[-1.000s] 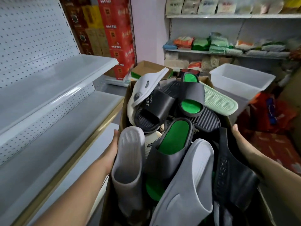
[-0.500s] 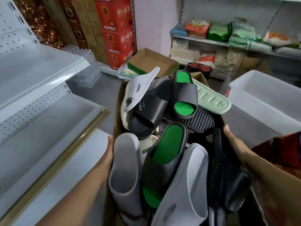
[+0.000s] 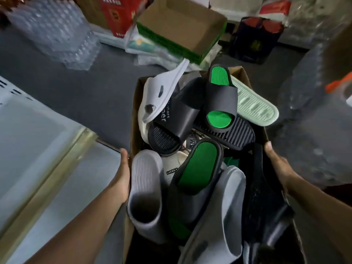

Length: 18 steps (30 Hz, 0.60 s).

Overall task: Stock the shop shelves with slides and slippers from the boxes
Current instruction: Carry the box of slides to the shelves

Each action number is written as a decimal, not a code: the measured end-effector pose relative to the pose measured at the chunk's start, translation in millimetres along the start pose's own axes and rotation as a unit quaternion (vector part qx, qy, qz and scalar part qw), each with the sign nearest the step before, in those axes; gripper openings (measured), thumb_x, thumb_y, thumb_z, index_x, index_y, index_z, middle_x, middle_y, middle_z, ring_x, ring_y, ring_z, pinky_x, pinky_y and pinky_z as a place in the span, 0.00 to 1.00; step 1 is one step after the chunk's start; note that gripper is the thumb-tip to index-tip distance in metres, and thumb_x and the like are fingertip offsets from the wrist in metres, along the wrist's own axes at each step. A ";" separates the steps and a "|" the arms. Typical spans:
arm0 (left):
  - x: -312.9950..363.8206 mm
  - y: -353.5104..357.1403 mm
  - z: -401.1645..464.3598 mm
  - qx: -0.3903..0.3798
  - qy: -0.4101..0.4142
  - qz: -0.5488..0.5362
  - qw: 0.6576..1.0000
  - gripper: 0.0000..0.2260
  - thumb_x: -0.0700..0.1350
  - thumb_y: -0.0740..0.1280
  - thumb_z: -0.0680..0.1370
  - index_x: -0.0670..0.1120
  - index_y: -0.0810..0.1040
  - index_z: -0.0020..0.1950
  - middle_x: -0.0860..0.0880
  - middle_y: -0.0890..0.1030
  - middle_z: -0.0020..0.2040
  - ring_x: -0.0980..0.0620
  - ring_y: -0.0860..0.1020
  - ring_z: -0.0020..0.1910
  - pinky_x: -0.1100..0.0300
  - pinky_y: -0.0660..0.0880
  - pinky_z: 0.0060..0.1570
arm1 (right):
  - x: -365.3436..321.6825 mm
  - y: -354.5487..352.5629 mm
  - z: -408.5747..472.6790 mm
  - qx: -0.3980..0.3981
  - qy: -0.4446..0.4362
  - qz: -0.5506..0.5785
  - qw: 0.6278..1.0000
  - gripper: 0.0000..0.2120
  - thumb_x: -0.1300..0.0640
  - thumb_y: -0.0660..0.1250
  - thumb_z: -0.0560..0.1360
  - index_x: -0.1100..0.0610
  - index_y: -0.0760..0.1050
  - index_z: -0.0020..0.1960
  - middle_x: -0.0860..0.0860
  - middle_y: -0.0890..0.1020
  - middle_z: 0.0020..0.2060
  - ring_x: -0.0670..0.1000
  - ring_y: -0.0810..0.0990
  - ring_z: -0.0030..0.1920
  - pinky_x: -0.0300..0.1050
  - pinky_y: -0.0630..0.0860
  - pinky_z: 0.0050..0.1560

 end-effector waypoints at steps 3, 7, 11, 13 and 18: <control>-20.8 15.8 68.7 0.022 -0.009 -0.012 1.000 0.36 0.73 0.48 0.75 0.48 0.80 0.60 0.41 0.86 0.47 0.42 0.83 0.48 0.52 0.77 0.42 | 26.8 20.2 68.3 -0.008 0.030 -0.014 0.999 0.42 0.25 0.59 0.67 0.55 0.75 0.67 0.58 0.78 0.61 0.58 0.79 0.58 0.54 0.72 0.64; -69.8 38.0 156.5 0.061 -0.024 0.007 0.998 0.38 0.75 0.45 0.73 0.49 0.81 0.56 0.40 0.85 0.46 0.40 0.82 0.47 0.50 0.78 0.46 | 78.8 38.1 159.5 -0.001 0.056 -0.044 0.997 0.42 0.27 0.56 0.71 0.56 0.69 0.71 0.57 0.73 0.68 0.59 0.73 0.66 0.51 0.67 0.67; -124.2 58.7 230.9 0.118 -0.046 -0.010 0.992 0.40 0.77 0.46 0.71 0.49 0.81 0.57 0.40 0.85 0.48 0.41 0.82 0.49 0.45 0.77 0.56 | 136.9 49.4 240.9 -0.016 0.079 -0.101 0.992 0.57 0.19 0.54 0.58 0.56 0.62 0.75 0.57 0.67 0.71 0.60 0.69 0.69 0.51 0.65 0.66; -150.3 68.5 261.7 0.141 -0.048 -0.015 0.989 0.41 0.79 0.46 0.69 0.49 0.83 0.54 0.41 0.86 0.45 0.42 0.83 0.47 0.48 0.78 0.53 | 164.3 54.2 273.5 -0.032 0.084 -0.126 0.988 0.61 0.17 0.54 0.52 0.57 0.65 0.73 0.56 0.72 0.66 0.60 0.73 0.65 0.51 0.69 0.64; -199.9 91.2 326.0 0.142 -0.053 -0.032 0.988 0.44 0.80 0.46 0.67 0.48 0.83 0.56 0.42 0.86 0.47 0.42 0.84 0.47 0.47 0.78 0.53 | 213.9 66.4 349.4 -0.045 0.063 -0.140 0.987 0.58 0.16 0.56 0.55 0.51 0.66 0.74 0.52 0.68 0.72 0.56 0.70 0.69 0.53 0.63 0.72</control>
Point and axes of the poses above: each hand's wrist, its own z-axis towards the middle knuckle, its own y-axis out of the palm, x = y × z, the point moved 2 cm from there along z, towards the middle knuckle
